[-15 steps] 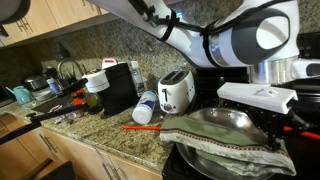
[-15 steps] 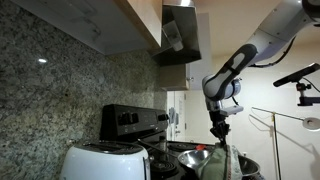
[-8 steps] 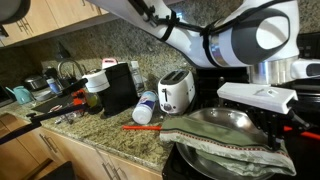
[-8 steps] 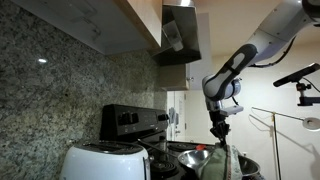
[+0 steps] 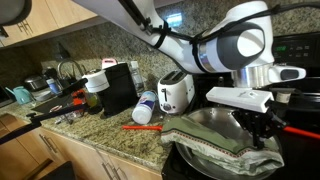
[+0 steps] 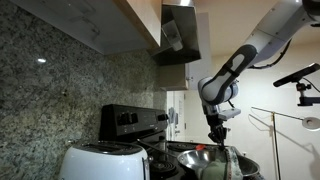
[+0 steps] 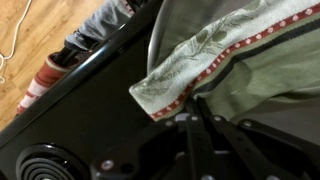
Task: Remove the towel from the oven door handle and use it to wipe the silver pan, place the towel on the countertop
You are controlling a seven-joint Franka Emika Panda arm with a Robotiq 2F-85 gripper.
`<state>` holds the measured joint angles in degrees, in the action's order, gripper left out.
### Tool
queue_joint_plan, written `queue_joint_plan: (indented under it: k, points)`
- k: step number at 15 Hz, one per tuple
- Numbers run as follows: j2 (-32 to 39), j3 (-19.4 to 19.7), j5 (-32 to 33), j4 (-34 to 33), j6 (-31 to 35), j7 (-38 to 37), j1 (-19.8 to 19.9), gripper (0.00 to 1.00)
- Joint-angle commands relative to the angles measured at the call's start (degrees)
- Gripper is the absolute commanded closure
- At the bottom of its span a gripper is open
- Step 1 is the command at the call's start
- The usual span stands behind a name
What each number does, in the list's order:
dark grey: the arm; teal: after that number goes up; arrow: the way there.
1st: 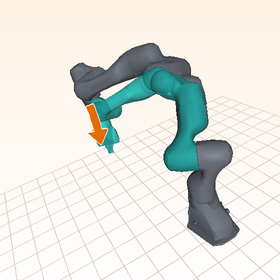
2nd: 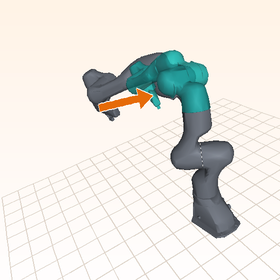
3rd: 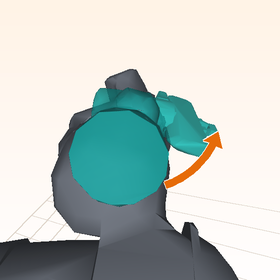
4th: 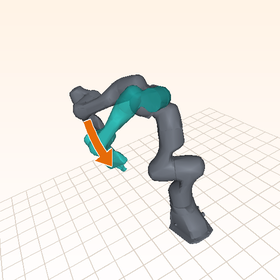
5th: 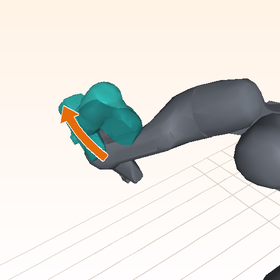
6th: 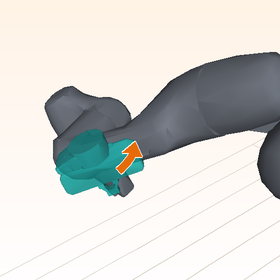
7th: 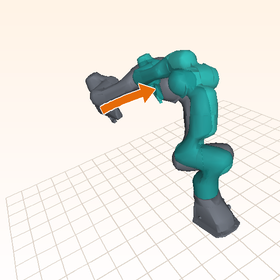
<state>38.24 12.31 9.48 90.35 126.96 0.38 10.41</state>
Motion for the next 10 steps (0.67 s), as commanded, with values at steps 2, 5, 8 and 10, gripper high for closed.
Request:
queue_joint_plan:
  k: [2, 5, 8, 10]
  points:
    - [-0.6, -0.1, 5.2, 4.6, 2.3, -2.6, -4.2, 0.99]
    - [0.9, -0.7, 6.5, 4.1, 1.2, -2.0, -5.8, 0.99]
    - [2.7, -1.3, 7.2, 2.7, 0.1, -1.0, -6.6, 0.99]
    - [3.8, -1.8, 7.5, 1.8, -1.5, 0.0, -6.9, 0.99]
